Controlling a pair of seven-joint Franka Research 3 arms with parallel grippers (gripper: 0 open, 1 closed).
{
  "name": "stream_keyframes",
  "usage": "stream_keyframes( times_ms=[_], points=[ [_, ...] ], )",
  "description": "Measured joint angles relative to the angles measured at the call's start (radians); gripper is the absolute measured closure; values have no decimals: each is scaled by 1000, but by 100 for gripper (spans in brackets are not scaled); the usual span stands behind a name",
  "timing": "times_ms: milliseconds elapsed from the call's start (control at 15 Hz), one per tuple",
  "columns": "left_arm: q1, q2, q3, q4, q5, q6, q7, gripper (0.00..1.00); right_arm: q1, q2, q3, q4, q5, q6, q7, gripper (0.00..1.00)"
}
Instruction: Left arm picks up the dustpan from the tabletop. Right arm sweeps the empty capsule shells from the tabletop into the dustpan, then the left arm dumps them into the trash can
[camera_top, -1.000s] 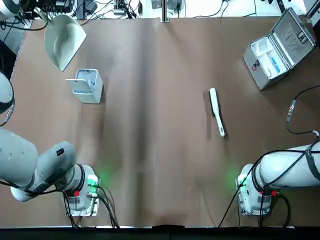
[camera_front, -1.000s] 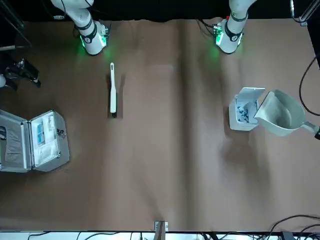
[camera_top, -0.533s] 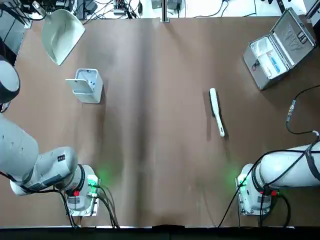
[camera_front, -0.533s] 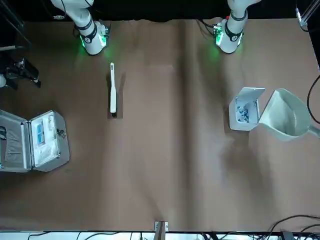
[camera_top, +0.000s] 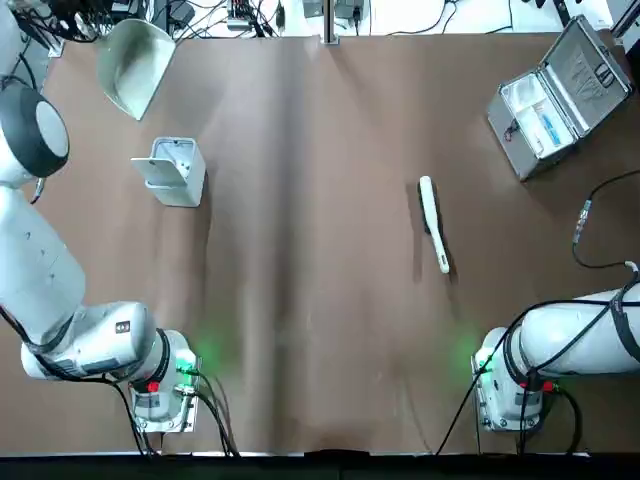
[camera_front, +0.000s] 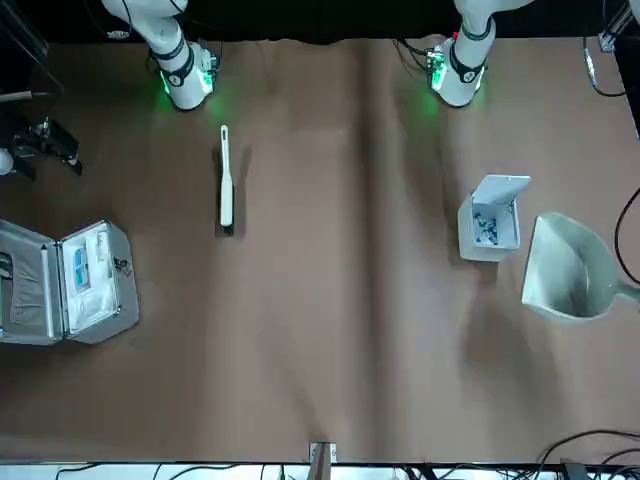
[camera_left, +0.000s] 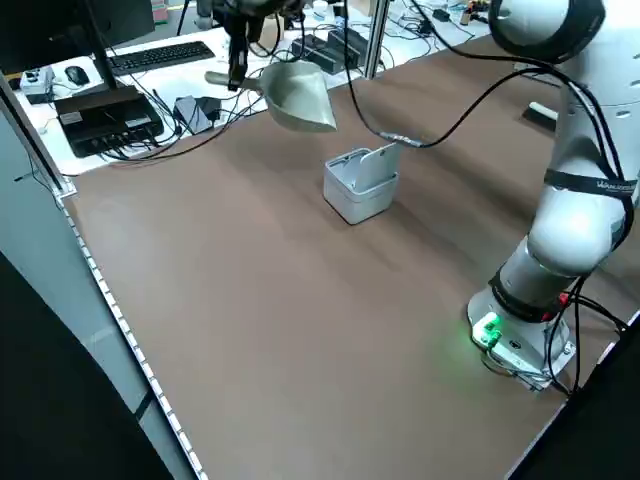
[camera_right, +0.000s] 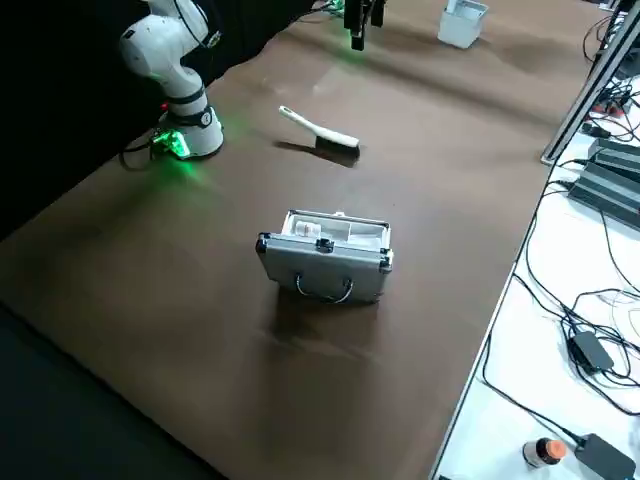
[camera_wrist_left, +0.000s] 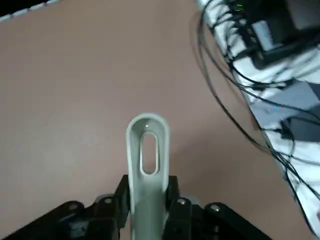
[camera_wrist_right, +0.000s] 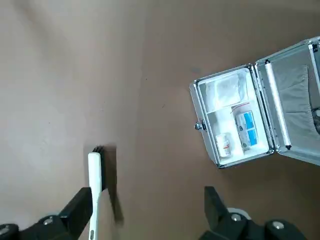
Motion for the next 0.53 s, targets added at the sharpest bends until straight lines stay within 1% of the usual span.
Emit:
stream_keyframes(
  times_ms=[200,533],
  points=[
    [0,68,10,36,3,0,-96,67,0,0,0,0,0,0,0,1],
    [0,149,33,77,3,1,-166,67,-2,4,-1,0,0,-1,0,1]
  ],
)
